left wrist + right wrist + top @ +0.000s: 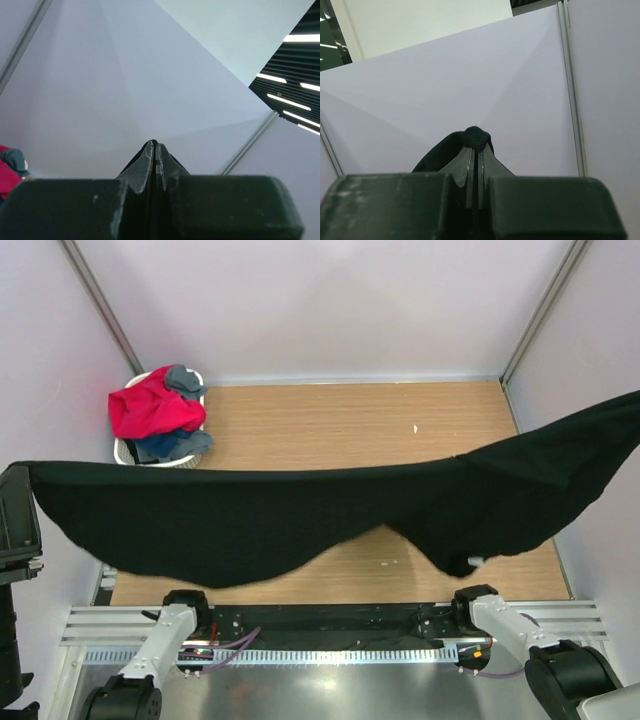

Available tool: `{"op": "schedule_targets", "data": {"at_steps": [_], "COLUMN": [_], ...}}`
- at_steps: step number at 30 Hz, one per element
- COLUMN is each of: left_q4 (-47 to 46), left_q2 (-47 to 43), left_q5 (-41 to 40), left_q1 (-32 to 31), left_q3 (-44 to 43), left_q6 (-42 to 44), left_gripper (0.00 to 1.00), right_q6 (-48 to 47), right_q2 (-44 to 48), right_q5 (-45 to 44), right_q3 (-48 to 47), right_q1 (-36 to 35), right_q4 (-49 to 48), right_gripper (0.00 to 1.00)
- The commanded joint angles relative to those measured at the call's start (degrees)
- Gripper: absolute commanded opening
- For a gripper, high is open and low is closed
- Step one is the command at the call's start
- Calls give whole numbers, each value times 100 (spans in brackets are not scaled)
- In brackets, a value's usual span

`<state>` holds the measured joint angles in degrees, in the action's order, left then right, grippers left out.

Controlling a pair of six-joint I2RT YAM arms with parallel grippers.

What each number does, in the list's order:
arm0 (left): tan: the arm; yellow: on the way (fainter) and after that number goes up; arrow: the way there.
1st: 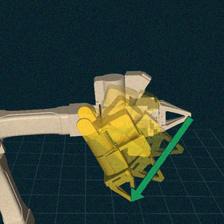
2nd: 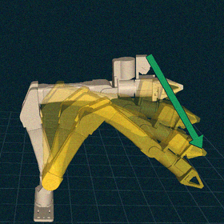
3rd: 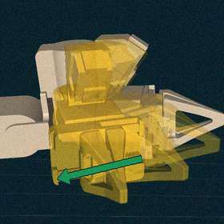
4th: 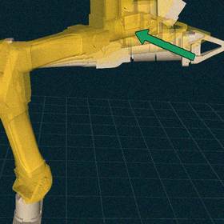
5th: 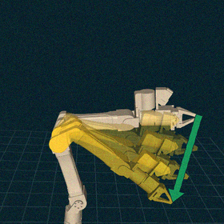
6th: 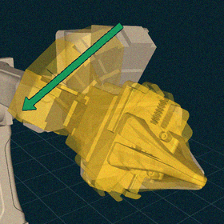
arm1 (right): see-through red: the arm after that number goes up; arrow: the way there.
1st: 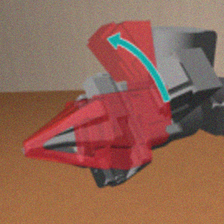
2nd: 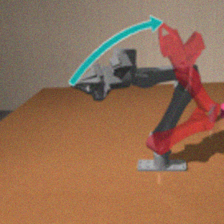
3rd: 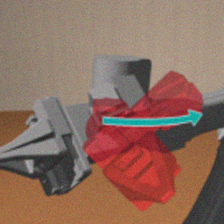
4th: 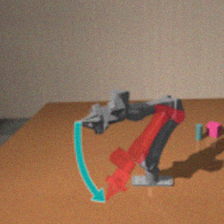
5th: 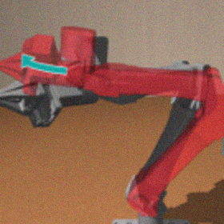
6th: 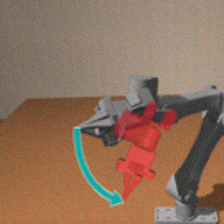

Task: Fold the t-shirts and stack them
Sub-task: Flatten the tshirt out

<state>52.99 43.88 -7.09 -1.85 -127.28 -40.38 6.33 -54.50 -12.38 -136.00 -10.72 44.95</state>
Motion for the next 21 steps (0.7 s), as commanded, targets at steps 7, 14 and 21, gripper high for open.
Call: {"op": "schedule_targets", "data": {"at_steps": [7, 14, 21], "left_q4": [54, -1123, -2441], "left_q2": [692, 1070, 2167], "left_q5": [-468, -688, -767], "left_q1": [62, 62, 53], "left_q3": [633, 2612, 4544], "left_q6": [232, 110, -49], "left_gripper": [0, 0, 0], "right_q6": [-35, -105, 88], "right_q2": [-894, -1519, -2264], "right_q5": [-650, -1002, -1337], "right_q3": [153, 1953, 4212], "right_q1": [53, 53, 53], "right_q4": [224, -582, -2041], "right_gripper": [1, 1, 1]}}
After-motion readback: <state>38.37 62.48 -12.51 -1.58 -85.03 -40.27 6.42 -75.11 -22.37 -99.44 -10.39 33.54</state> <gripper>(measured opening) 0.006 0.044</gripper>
